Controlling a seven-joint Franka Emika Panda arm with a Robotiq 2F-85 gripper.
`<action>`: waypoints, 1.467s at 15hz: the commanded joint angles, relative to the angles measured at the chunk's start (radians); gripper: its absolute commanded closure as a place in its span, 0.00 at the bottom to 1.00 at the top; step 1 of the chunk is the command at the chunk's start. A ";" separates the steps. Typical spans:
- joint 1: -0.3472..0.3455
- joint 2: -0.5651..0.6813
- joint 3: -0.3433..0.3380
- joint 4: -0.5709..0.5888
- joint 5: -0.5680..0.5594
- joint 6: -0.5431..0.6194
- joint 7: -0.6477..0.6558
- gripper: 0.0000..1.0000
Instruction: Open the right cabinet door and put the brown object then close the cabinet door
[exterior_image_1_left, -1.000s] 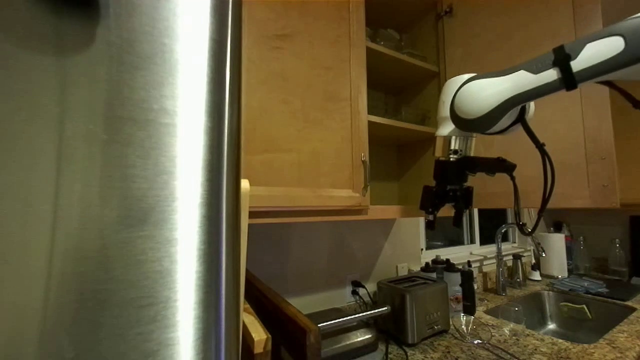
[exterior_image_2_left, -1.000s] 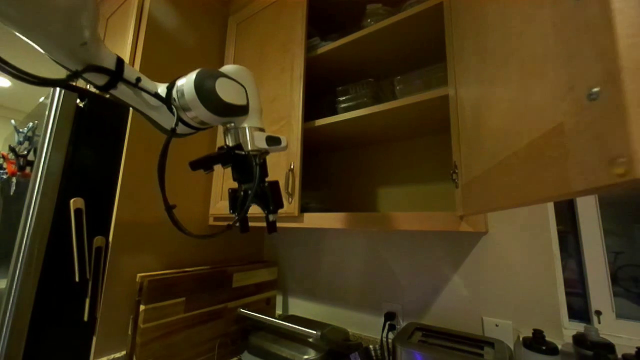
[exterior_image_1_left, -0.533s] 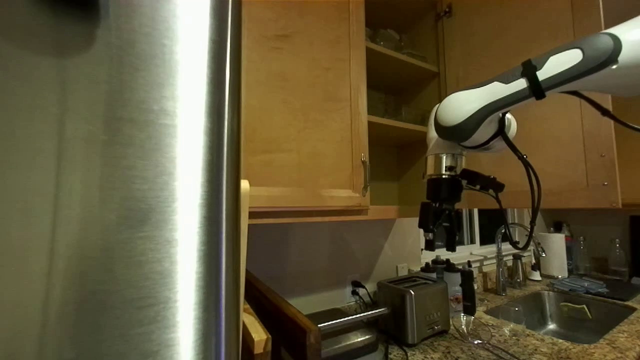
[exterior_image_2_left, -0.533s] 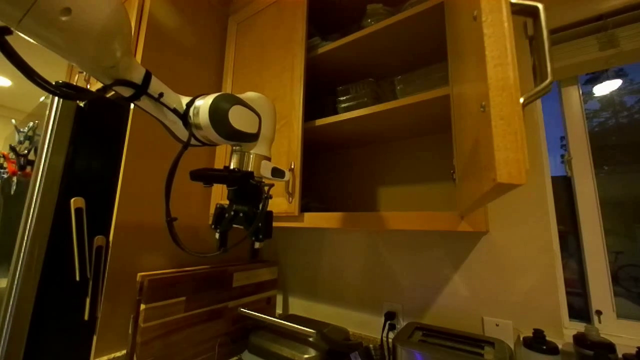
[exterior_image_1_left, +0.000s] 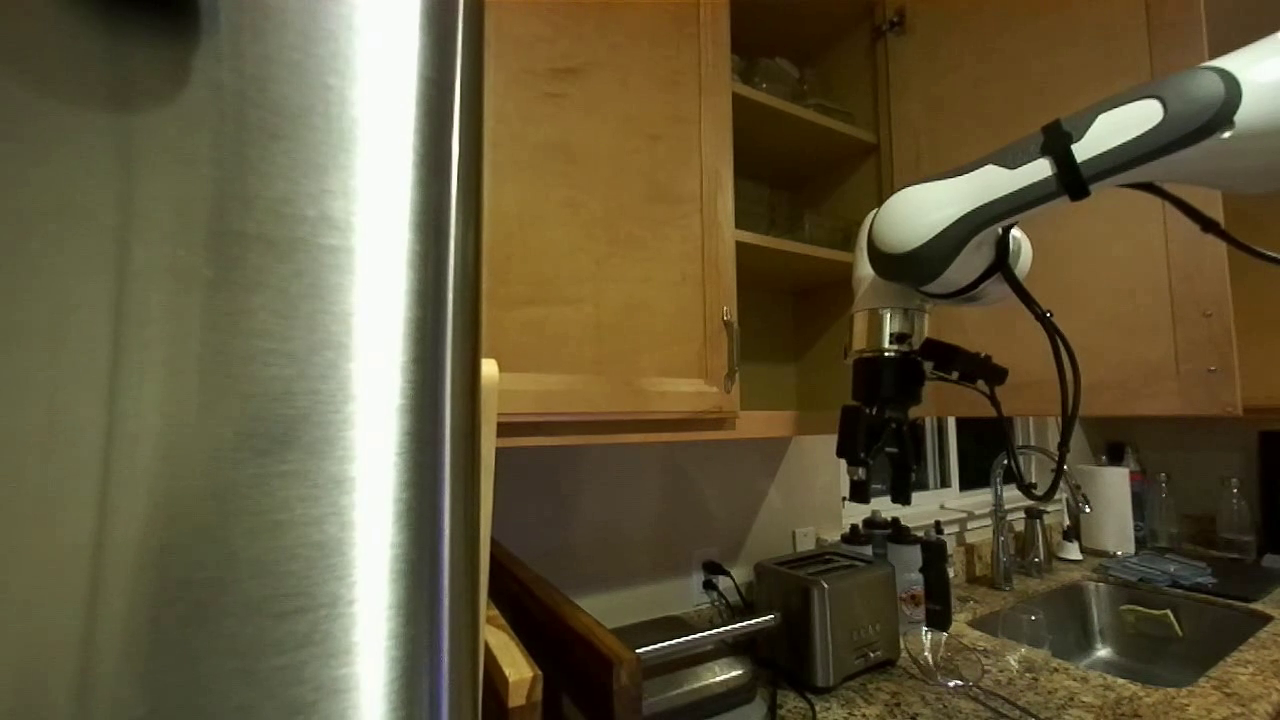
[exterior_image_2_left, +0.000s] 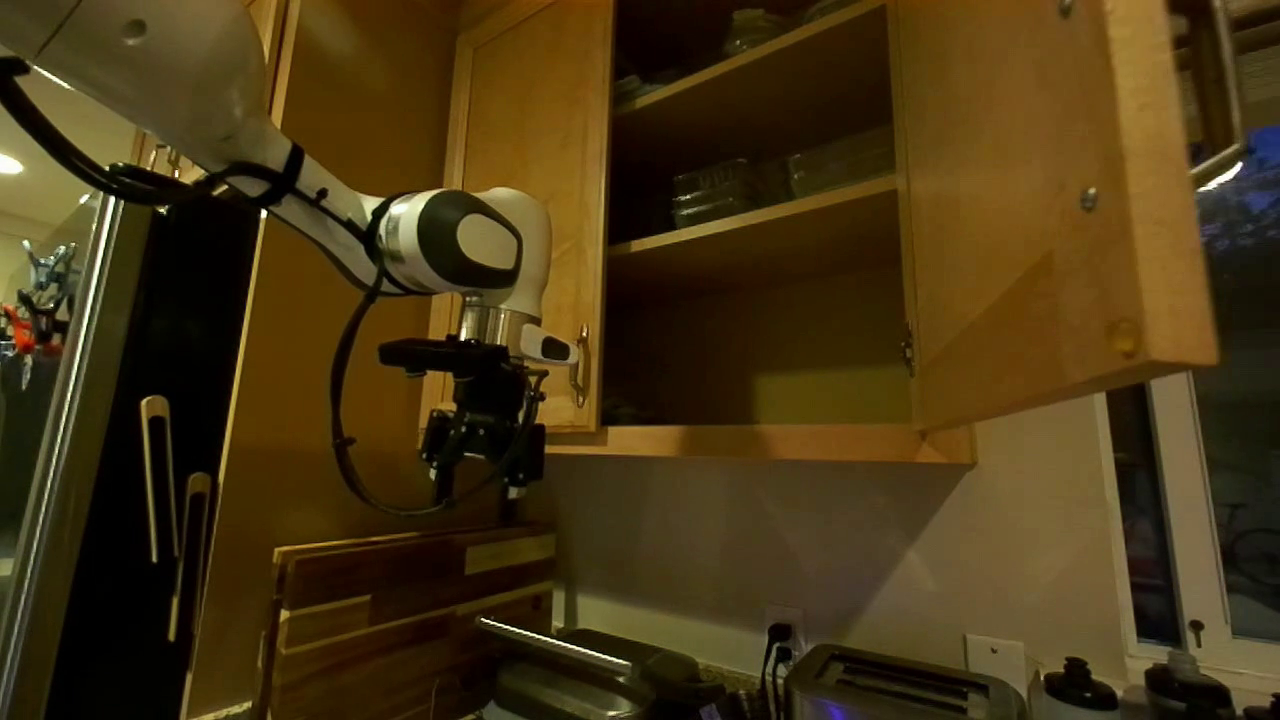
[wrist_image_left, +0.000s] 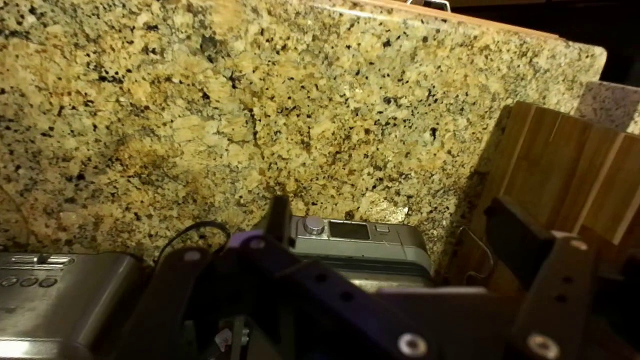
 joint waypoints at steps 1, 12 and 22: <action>0.050 -0.046 0.002 -0.022 0.056 -0.052 -0.140 0.00; 0.265 -0.179 0.129 -0.047 0.120 0.028 -0.375 0.00; 0.364 -0.141 0.151 -0.021 0.188 0.173 -0.459 0.00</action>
